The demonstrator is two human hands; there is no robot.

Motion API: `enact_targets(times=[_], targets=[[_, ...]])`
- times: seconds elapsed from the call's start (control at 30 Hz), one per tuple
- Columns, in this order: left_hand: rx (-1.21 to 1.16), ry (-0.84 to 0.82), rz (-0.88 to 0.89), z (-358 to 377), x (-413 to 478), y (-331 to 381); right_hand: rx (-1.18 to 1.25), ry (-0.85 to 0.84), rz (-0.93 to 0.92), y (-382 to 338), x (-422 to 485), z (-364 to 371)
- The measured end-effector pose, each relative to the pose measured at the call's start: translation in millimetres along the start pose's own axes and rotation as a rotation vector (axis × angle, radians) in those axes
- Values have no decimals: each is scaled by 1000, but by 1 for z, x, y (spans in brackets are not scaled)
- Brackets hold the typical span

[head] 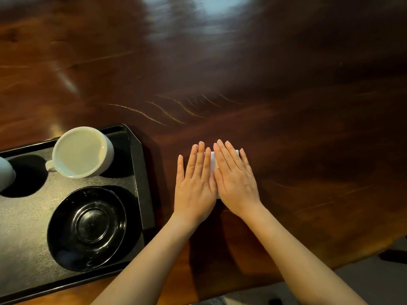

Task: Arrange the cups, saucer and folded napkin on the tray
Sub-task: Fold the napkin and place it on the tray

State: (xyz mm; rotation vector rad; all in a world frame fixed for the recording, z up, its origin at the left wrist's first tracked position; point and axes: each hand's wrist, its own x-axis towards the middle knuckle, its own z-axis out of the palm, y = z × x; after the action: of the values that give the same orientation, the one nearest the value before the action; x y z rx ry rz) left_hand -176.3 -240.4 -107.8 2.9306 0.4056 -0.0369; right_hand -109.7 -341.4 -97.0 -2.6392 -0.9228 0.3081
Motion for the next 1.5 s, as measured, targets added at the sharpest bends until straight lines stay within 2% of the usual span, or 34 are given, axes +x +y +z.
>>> enact_targets(times=[0.1, 0.3, 0.53, 0.67, 0.73, 0.8, 1.03, 1.2, 1.27, 1.37, 1.43, 1.5], targets=[[-26, 1, -57, -1, -2, -1, -90, -32, -12, 1, -2, 0], [-32, -26, -56, -5, -4, -3, -177, -89, -20, 7, -10, -1], [-81, -46, -53, -7, -6, -5, -189, -90, -11, 16, -24, 0], [-115, -14, -144, -20, 9, 6, -214, -83, -9, 15, -24, 0], [-57, 30, -92, -23, 23, 17, -232, -93, -23, 15, -24, 0], [0, -4, -29, -17, 27, 18, -243, -86, -24, 15, -24, 0], [-133, -44, -120, -10, 17, 3, -215, -118, -55, 20, -26, -1], [-231, 13, -306, -21, 13, -3, -208, -86, -18, 16, -27, 1], [-316, 0, -396, -31, 10, -2, -216, -93, -16, 16, -27, 1], [-525, 73, -495, -45, 10, 1, -237, -110, -13, 16, -26, 0], [-796, 52, -474, -51, 10, 3, -251, -117, -8, 16, -26, 0], [-1019, -43, -396, -56, 5, 7, -272, -118, -11, 17, -26, 0]])
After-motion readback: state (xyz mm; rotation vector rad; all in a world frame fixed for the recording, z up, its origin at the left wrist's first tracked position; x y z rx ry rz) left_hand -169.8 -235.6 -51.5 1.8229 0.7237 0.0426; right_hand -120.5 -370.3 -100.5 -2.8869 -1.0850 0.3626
